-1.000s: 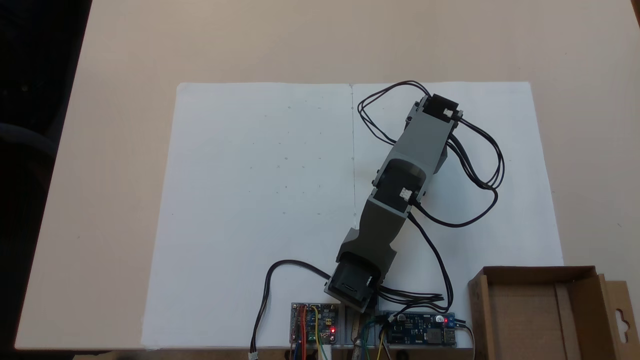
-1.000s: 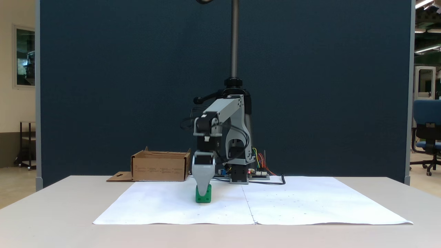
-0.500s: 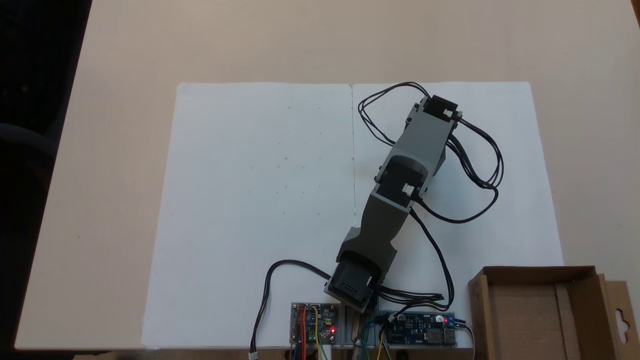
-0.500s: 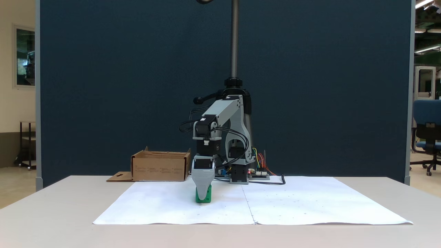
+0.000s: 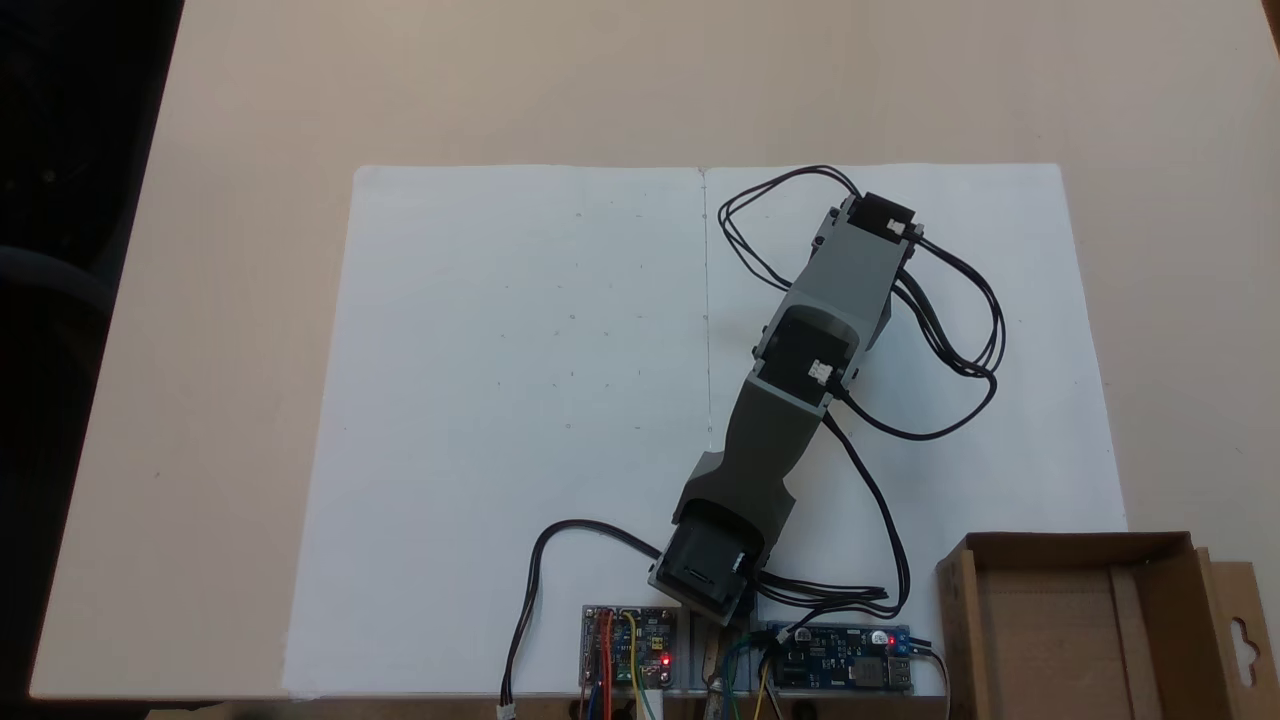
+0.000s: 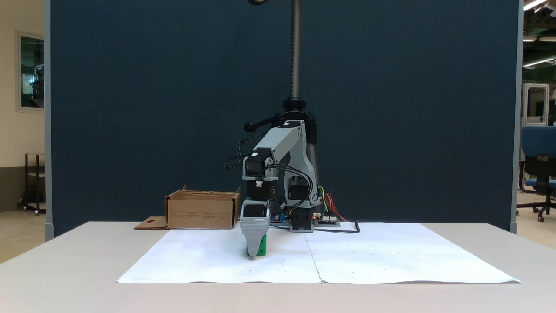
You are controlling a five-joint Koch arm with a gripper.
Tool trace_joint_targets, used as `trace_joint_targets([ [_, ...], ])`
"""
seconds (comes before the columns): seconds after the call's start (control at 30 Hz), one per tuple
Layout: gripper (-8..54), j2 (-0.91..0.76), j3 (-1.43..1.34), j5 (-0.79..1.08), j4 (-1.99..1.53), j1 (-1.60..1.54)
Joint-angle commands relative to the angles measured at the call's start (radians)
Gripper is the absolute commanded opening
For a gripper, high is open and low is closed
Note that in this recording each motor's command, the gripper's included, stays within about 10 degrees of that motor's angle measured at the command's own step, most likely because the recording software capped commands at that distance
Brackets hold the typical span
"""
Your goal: Grasp a green dice and put it in the bin.
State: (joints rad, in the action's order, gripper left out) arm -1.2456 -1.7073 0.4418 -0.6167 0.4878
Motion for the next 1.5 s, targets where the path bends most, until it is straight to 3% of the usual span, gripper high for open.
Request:
trace_joint_targets([
  [0.0, 41.3, -0.017, 0.034, -0.023, 0.031, 0.018],
  [0.27, 38.0, -0.015, 0.034, -0.021, 0.029, 0.023],
  [0.4, 31.8, -0.015, 0.034, -0.023, 0.029, 0.025],
  [0.87, 31.6, -0.015, 0.031, -0.021, 0.015, 0.021],
  [0.97, 24.1, -0.015, 0.031, -0.021, 0.017, 0.02],
  [1.1, 23.1, -0.015, 0.031, -0.021, 0.017, 0.018],
  [1.23, 16.2, -0.015, 0.032, -0.021, 0.031, 0.014],
  [1.47, 16.2, -0.063, 0.066, -0.114, 0.063, 0.017],
])
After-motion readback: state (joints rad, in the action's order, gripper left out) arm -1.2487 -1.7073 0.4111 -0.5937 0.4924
